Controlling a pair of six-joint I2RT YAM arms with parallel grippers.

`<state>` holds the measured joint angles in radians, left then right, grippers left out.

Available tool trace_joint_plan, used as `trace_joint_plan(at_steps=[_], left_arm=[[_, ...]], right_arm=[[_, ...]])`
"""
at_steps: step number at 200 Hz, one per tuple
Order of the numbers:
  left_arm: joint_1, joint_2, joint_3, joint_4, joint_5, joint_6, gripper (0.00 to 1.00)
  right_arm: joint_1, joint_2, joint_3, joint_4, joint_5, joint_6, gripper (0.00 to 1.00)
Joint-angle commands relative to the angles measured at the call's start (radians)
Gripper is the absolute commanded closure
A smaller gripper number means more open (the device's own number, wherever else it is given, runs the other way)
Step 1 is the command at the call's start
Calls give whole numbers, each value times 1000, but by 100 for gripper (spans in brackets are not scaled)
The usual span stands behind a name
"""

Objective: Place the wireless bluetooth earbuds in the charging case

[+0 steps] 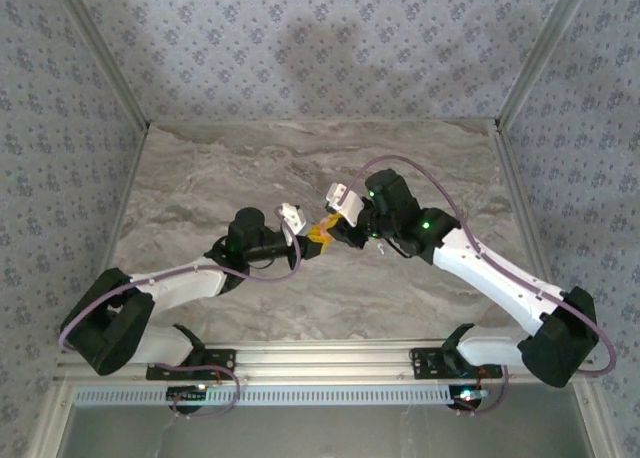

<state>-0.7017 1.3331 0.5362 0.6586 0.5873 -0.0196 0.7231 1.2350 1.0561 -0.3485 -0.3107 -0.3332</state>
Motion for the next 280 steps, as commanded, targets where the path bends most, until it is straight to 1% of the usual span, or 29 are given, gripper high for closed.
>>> trace_joint_plan(at_steps=[1, 53, 149, 218, 256, 280], left_arm=[[-8, 18, 34, 42, 8, 9, 91], [-8, 16, 34, 35, 3, 12, 91], [-11, 4, 34, 53, 17, 7, 91], [-12, -17, 31, 47, 12, 17, 91], [-12, -14, 32, 43, 13, 20, 91], [-12, -15, 34, 41, 14, 21, 91]], right_arm=[[9, -35, 21, 33, -20, 16, 79], [9, -54, 22, 28, -18, 17, 79], [4, 24, -13, 11, 13, 3, 79], [7, 31, -18, -21, 36, -11, 79], [7, 29, -7, -50, 33, -30, 79], [8, 40, 4, -66, 6, -35, 79]])
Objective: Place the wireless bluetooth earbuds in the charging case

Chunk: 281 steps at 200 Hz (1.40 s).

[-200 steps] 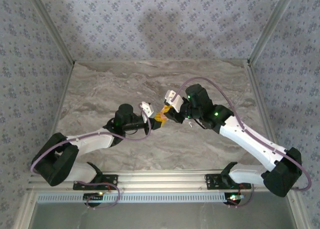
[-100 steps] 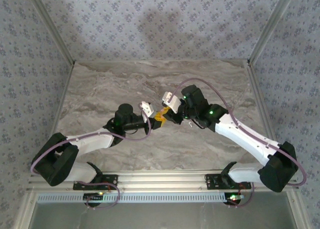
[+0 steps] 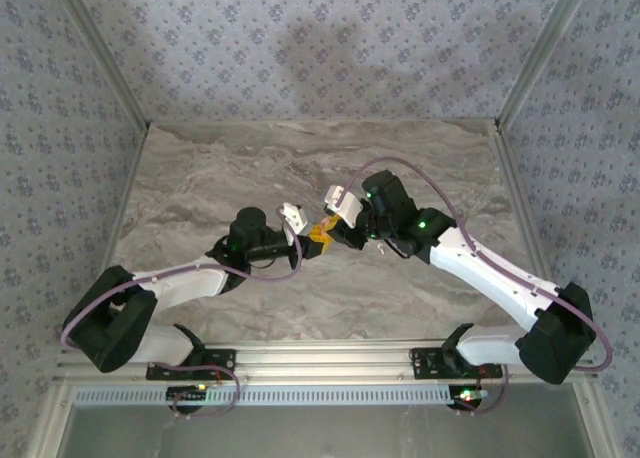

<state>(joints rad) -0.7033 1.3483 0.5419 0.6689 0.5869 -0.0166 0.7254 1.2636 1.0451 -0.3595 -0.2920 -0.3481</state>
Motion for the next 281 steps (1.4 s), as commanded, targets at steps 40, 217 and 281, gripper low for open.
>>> trace_joint_plan(at_steps=[40, 217, 281], left_arm=[[-14, -37, 27, 30, 17, 21, 91], [-44, -53, 29, -62, -13, 108, 91], [-55, -78, 41, -97, 24, 131, 91]], right_arm=[[6, 31, 22, -64, -32, -14, 76], [-235, -52, 63, -72, -445, 176, 47], [-280, 116, 138, -103, -610, 250, 42]])
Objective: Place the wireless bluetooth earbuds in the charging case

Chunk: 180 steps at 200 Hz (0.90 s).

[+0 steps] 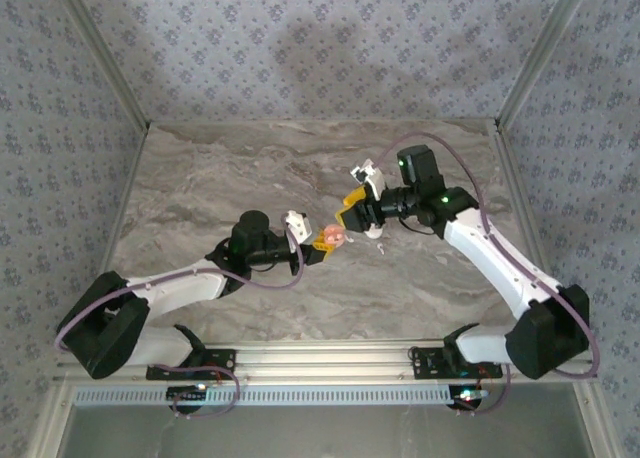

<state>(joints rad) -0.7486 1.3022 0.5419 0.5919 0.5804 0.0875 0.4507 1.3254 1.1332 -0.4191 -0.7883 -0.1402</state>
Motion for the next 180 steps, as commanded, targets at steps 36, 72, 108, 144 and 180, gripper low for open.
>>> trace_joint_plan(at_steps=[36, 72, 108, 144, 180], left_arm=[[-10, -34, 46, -29, 25, 32, 91], [-9, -32, 50, -27, 25, 32, 91], [-9, -26, 57, -20, 26, 29, 91], [-9, -27, 59, -27, 19, 27, 91], [-9, -27, 58, -23, 15, 17, 91]], right_arm=[[-6, 127, 92, -76, -203, 48, 42], [-5, 146, 93, -117, -233, 37, 42], [-3, 143, 79, -138, -196, 34, 42], [0, 128, 70, -147, -223, 30, 43], [0, 65, 10, -102, -232, 44, 45]])
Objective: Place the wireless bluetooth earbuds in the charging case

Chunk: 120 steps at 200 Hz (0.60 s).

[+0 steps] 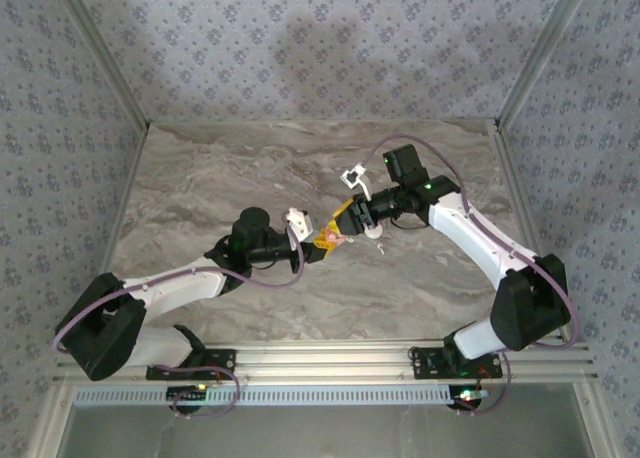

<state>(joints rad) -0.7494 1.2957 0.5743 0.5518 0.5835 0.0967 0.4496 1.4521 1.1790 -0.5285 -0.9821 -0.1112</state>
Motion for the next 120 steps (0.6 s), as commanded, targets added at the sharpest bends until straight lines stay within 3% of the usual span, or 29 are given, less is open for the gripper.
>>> trace_joint_plan(at_steps=[1, 68, 89, 106, 120], left_arm=[[-9, -21, 26, 17, 12, 8, 91], [-8, -12, 19, 19, 3, -2, 91], [-8, -15, 16, 20, 5, -5, 91], [-7, -20, 15, 18, 11, -5, 91], [-7, -27, 15, 14, 15, -5, 91]], right_arm=[[1, -63, -37, 10, -39, 16, 45], [-35, -211, -147, 110, -72, 84, 46], [-56, -236, -168, 125, -28, 107, 46], [-67, -241, -168, 128, 85, 131, 45], [-74, -224, -162, 132, 86, 132, 43]])
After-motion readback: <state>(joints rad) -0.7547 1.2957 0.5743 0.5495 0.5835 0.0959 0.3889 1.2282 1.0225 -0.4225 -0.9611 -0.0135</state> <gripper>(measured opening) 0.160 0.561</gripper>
